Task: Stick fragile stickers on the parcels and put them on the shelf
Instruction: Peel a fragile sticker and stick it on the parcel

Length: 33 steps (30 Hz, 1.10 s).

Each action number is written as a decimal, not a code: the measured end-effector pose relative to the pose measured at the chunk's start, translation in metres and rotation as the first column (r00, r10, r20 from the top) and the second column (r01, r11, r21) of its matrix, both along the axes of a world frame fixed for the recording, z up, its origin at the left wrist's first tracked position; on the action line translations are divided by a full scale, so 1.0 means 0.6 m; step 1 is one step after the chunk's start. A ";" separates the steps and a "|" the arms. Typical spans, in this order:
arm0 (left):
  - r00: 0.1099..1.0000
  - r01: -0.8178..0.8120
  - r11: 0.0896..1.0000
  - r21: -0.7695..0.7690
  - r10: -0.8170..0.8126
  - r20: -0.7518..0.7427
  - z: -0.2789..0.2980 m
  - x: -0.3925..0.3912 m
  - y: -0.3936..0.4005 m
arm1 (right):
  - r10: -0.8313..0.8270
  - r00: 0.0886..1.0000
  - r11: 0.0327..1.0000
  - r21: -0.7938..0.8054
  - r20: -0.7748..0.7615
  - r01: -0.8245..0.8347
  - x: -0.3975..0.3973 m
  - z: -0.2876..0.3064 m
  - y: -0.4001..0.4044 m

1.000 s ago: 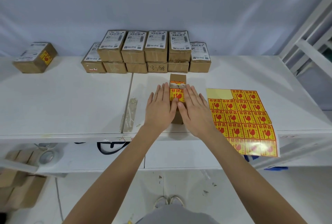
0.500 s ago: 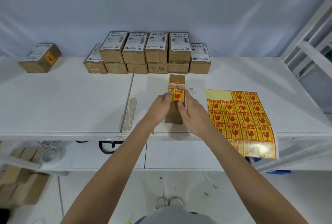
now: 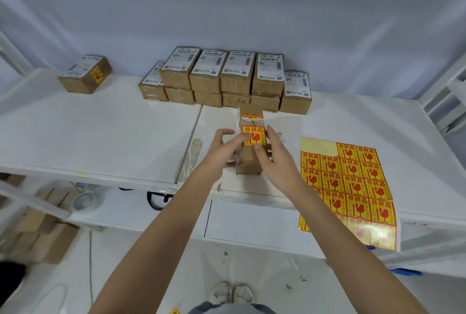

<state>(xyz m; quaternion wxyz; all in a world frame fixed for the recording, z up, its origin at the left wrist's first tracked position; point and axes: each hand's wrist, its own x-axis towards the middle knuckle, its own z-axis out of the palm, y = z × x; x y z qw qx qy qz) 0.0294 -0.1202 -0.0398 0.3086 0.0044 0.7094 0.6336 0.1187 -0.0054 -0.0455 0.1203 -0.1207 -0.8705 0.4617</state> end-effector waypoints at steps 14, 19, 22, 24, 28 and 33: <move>0.919 -0.373 0.891 -0.258 0.317 -0.234 0.075 -0.139 -0.143 | 0.163 0.973 0.798 0.558 0.162 -0.227 -0.271 0.105 -0.049; 0.899 -0.408 0.780 -0.474 0.252 -0.359 0.096 -0.198 -0.198 | 0.157 0.978 0.664 0.718 0.139 -0.209 -0.375 0.130 -0.100; 0.891 -0.425 0.702 -0.572 0.214 -0.400 0.099 -0.216 -0.224 | 0.132 0.977 0.594 0.776 0.166 -0.212 -0.421 0.133 -0.128; 0.884 -0.441 0.649 -0.620 0.197 -0.423 0.092 -0.226 -0.242 | 0.125 0.972 0.543 0.807 0.198 -0.234 -0.442 0.132 -0.143; 0.879 -0.463 0.557 -0.689 0.187 -0.439 0.082 -0.247 -0.277 | 0.099 0.968 0.524 0.815 0.231 -0.248 -0.476 0.117 -0.158; 0.871 -0.467 0.479 -0.743 0.104 -0.481 0.073 -0.288 -0.324 | 0.075 0.970 0.443 0.864 0.230 -0.239 -0.503 0.102 -0.174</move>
